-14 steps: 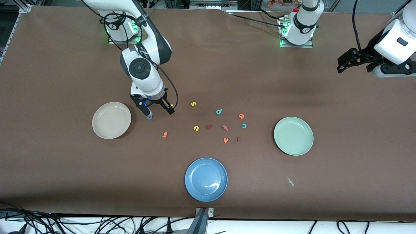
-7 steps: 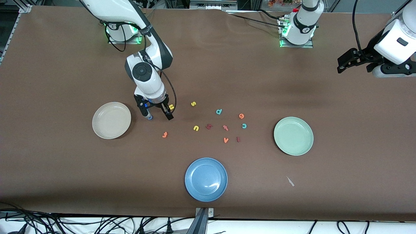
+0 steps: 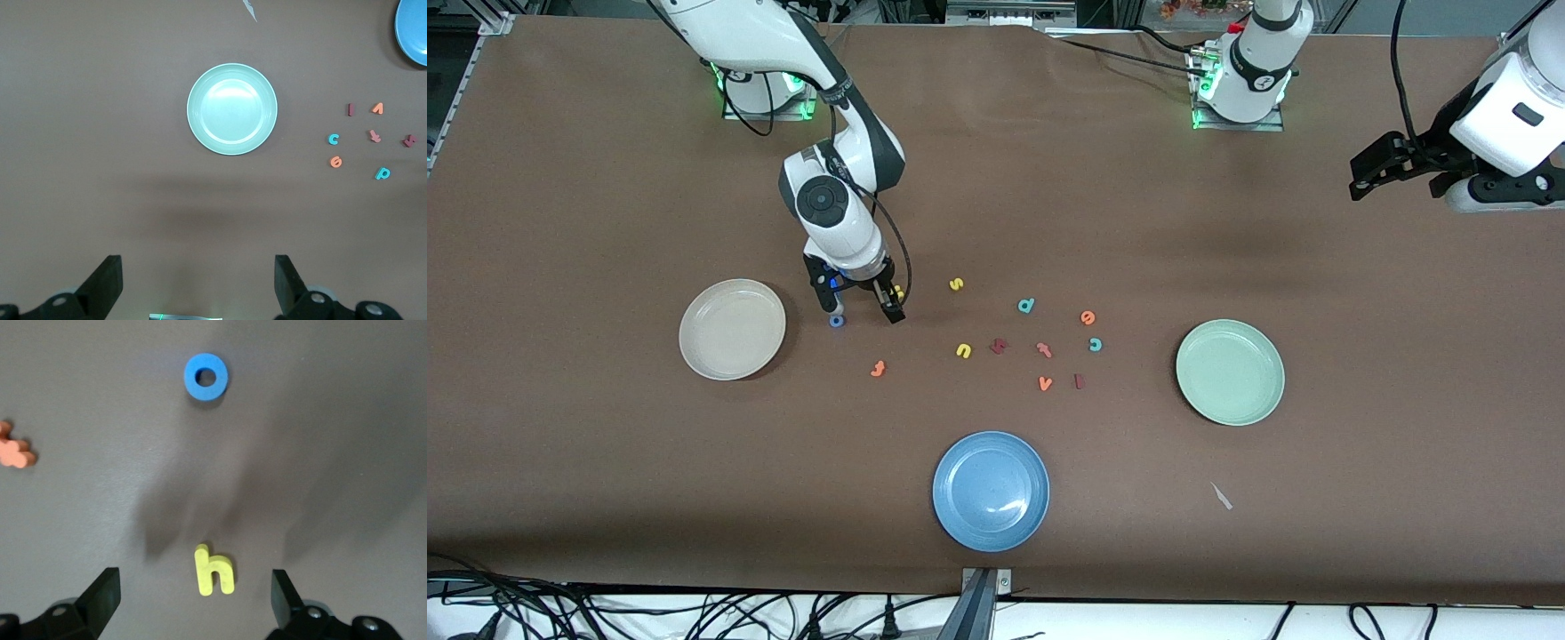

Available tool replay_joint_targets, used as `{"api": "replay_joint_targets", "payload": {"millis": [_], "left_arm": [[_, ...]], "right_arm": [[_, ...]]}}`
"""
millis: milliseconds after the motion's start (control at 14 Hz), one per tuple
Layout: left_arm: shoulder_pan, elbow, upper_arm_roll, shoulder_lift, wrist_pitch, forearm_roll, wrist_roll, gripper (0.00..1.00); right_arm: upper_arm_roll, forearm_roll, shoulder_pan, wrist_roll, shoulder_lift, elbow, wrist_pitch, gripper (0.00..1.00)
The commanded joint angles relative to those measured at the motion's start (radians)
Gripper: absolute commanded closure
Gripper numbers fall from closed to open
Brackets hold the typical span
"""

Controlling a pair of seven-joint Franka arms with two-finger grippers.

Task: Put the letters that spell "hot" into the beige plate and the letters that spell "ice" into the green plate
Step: 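Grasp the yellow h with the right gripper and lift it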

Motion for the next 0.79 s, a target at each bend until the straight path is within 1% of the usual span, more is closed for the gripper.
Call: {"api": "replay_joint_targets", "payload": {"millis": [0,72,215,286,429,573,716], "left_arm": [[0.005,0.031,-0.004,0.014,-0.025,0.011,0.02,0.0],[0.005,0.031,-0.005,0.014,-0.025,0.011,0.02,0.0],[0.005,0.032,-0.004,0.014,-0.025,0.011,0.02,0.0],[0.005,0.032,-0.004,0.014,-0.025,0.011,0.02,0.0],[0.005,0.032,-0.004,0.014,-0.025,0.011,0.02,0.0],[0.003,0.032,-0.004,0.014,-0.025,0.011,0.018,0.0],[0.005,0.032,-0.004,0.014,-0.025,0.011,0.018,0.0]], "right_arm": [[0.002,0.029,0.004,0.013,0.012,-0.017,0.013,0.0],[0.004,0.046,0.004,0.011,0.013,-0.017,0.013,0.0],[0.01,0.049,0.004,0.013,0.023,-0.017,0.013,0.01],[0.01,0.049,0.003,0.011,0.024,-0.017,0.013,0.03],[0.01,0.051,0.003,0.011,0.03,-0.012,0.013,0.12],[0.01,0.051,0.003,0.011,0.03,-0.012,0.013,0.25],[0.013,0.051,0.001,0.013,0.03,-0.009,0.016,0.44]]}}
